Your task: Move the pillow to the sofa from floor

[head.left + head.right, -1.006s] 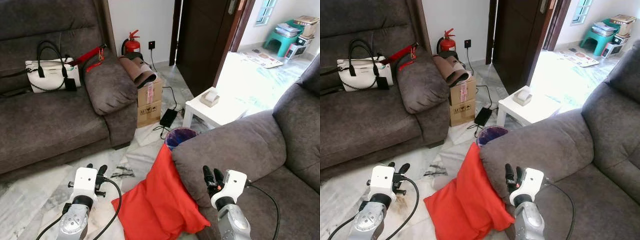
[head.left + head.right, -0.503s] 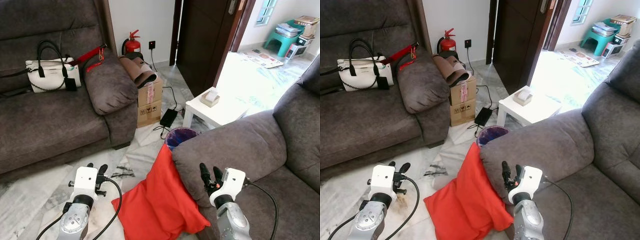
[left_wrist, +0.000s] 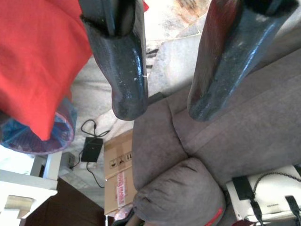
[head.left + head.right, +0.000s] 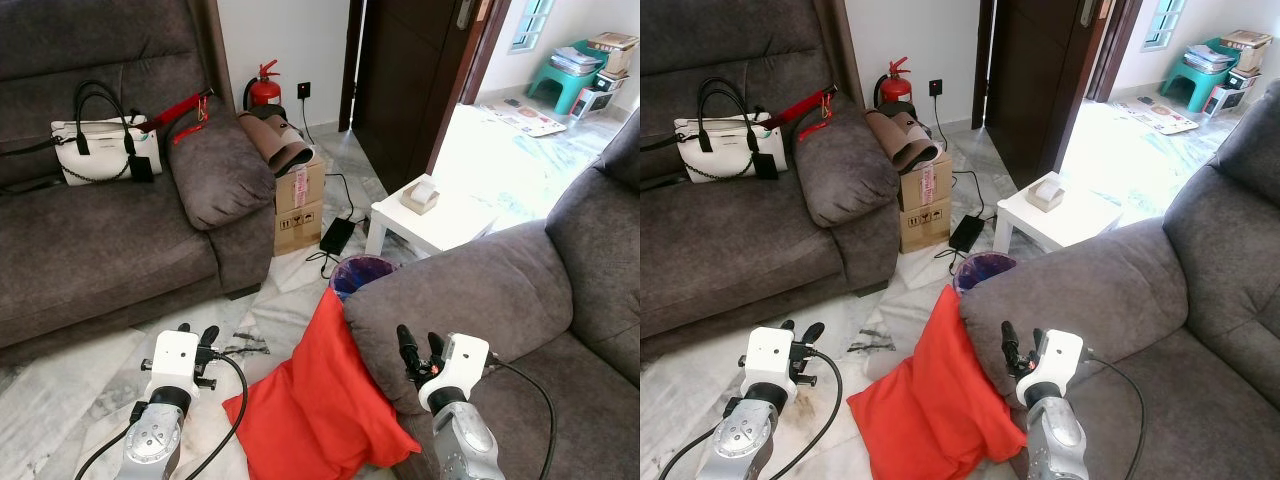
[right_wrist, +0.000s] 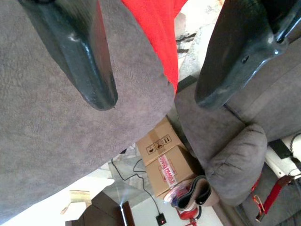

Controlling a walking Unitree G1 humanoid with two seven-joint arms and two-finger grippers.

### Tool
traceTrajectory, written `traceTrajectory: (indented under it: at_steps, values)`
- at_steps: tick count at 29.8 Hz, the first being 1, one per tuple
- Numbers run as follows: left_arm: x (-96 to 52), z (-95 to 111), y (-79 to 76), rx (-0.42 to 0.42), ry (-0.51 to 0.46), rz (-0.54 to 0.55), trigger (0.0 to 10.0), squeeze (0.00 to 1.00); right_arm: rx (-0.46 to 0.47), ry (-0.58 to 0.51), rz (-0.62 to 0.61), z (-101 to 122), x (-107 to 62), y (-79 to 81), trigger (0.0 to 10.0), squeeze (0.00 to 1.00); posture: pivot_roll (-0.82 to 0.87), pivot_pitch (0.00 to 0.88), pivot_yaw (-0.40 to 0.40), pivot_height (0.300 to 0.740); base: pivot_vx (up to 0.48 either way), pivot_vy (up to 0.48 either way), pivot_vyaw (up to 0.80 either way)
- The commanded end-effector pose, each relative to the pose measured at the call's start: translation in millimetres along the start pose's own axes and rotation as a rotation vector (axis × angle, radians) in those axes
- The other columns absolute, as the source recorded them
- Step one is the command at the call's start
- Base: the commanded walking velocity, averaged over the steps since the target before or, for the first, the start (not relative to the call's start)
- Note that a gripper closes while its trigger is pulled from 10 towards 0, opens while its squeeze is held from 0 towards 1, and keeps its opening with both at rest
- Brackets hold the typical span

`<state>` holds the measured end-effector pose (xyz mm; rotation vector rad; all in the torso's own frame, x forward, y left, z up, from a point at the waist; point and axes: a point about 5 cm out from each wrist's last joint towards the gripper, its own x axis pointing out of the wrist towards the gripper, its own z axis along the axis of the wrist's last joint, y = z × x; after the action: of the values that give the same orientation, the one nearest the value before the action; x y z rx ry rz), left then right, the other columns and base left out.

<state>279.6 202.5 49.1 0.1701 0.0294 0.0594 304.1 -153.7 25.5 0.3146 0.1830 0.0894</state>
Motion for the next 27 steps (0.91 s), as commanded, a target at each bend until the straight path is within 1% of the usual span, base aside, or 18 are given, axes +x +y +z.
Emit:
traceTrajectory:
  at_steps: [1,2,4,11,16,27]
  values:
    - [-1.1,-2.5,-2.0,-0.003,0.017,-0.005,10.0,0.00,0.004,0.010,0.001,-1.0,0.5,1.0,10.0,0.00,0.08,0.104,-0.019,0.662,0.000,0.000,0.00]
    - [-0.5,-2.1,-1.8,-0.007,0.017,0.000,10.0,0.00,0.023,-0.007,0.004,-0.4,-0.1,1.1,10.0,0.00,0.08,0.106,-0.019,0.658,0.000,0.000,0.00]
    - [0.3,-1.3,-2.8,-0.009,0.014,-0.001,10.0,0.00,0.029,-0.014,0.007,-0.3,-0.7,1.1,10.0,0.00,0.08,0.106,-0.018,0.658,0.000,0.000,0.00]
    - [-0.7,-3.1,-4.2,-0.008,0.020,-0.007,10.0,0.00,0.028,-0.009,0.005,-1.6,-1.5,0.7,10.0,0.00,0.08,0.104,-0.015,0.658,0.000,0.000,0.00]
    - [-4.7,-8.0,-0.6,-0.016,0.038,0.008,10.0,0.00,0.033,0.000,0.014,-3.2,-1.9,1.4,10.0,0.00,0.08,0.102,-0.015,0.658,0.000,0.000,0.00]
    - [-7.6,-10.9,-0.7,-0.018,0.046,0.013,10.0,0.00,0.040,0.013,0.043,-5.6,-0.8,7.2,10.0,0.00,0.08,0.079,-0.017,0.658,0.000,0.000,0.00]
